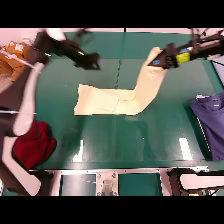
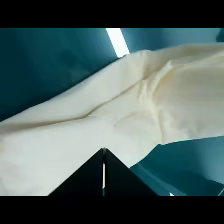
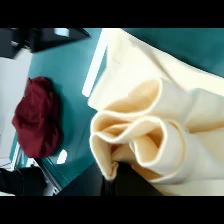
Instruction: Fold the shirts.
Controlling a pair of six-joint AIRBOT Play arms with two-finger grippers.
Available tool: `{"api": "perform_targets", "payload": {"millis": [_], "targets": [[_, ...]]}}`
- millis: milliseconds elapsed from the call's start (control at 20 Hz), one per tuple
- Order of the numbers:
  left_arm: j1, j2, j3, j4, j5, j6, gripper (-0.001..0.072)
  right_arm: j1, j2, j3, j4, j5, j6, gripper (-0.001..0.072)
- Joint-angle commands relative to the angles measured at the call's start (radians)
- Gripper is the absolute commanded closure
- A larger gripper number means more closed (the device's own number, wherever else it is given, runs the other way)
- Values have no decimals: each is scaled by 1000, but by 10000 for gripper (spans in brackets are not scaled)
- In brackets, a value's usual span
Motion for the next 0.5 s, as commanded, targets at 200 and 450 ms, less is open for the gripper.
{"api": "perform_targets", "payload": {"millis": [200, 450], "targets": [[230, 185, -31, 48, -79, 118, 680, 467, -183, -6, -1, -505, 108, 695], [245, 184, -97, 60, -134, 184, 680, 707, -431, -5, 24, -882, 122, 236]]}}
